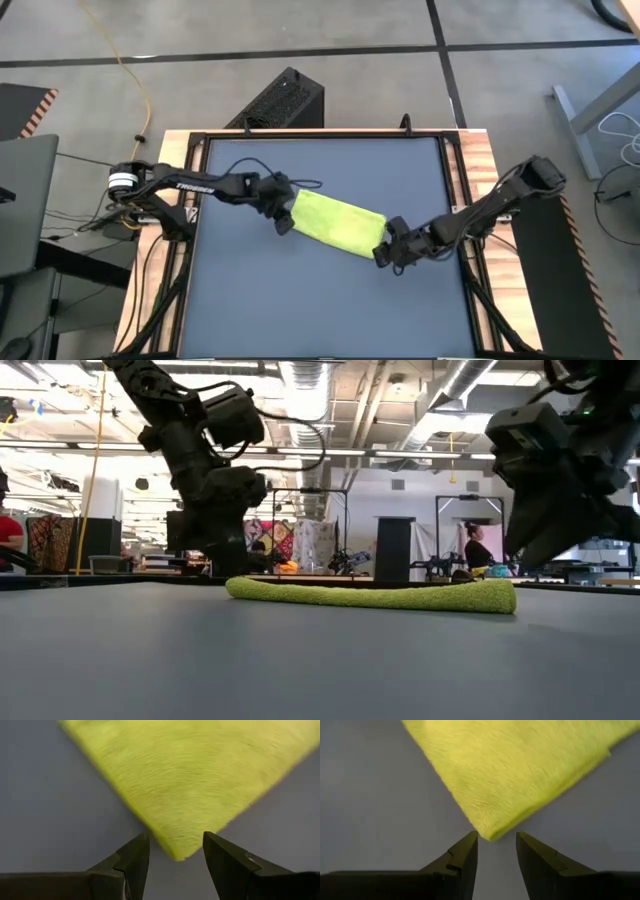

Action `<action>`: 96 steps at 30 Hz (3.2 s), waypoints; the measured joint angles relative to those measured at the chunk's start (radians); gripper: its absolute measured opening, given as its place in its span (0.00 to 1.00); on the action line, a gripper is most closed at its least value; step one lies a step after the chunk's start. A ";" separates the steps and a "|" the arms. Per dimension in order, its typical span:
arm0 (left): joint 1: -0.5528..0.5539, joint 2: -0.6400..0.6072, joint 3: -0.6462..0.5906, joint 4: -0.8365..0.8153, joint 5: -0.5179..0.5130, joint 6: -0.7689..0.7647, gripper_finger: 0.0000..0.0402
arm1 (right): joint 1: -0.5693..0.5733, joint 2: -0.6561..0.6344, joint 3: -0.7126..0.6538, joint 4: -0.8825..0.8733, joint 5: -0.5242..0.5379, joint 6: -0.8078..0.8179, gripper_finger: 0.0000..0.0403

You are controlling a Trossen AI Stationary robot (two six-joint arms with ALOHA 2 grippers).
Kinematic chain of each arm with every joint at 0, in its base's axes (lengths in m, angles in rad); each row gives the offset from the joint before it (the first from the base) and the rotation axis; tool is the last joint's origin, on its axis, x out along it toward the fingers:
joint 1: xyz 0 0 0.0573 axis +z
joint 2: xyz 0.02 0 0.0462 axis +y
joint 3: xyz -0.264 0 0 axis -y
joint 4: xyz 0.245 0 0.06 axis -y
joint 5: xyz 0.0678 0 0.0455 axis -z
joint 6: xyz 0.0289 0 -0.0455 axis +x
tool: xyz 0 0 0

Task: Roll towel
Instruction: Fold the green towel

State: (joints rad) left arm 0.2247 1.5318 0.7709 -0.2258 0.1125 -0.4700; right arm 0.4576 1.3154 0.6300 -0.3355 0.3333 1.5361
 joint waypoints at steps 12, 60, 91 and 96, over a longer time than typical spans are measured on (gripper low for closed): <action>0.012 0.000 -0.020 0.002 0.010 -0.133 0.43 | 0.053 0.060 0.000 0.070 0.094 0.140 0.40; 0.018 0.071 -0.024 0.113 0.066 -0.223 0.27 | 0.076 0.195 0.001 0.164 0.253 0.285 0.21; 0.092 0.010 -0.022 0.039 0.279 -0.002 0.00 | 0.210 0.195 0.001 0.287 0.237 -0.081 0.06; 0.060 0.010 -0.022 0.017 0.256 0.014 0.00 | 0.210 0.195 0.001 0.303 0.235 -0.079 0.10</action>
State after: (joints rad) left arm 0.2848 1.5414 0.7490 -0.2088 0.3681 -0.4557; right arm 0.6674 1.5105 0.6308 -0.0330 0.5682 1.4570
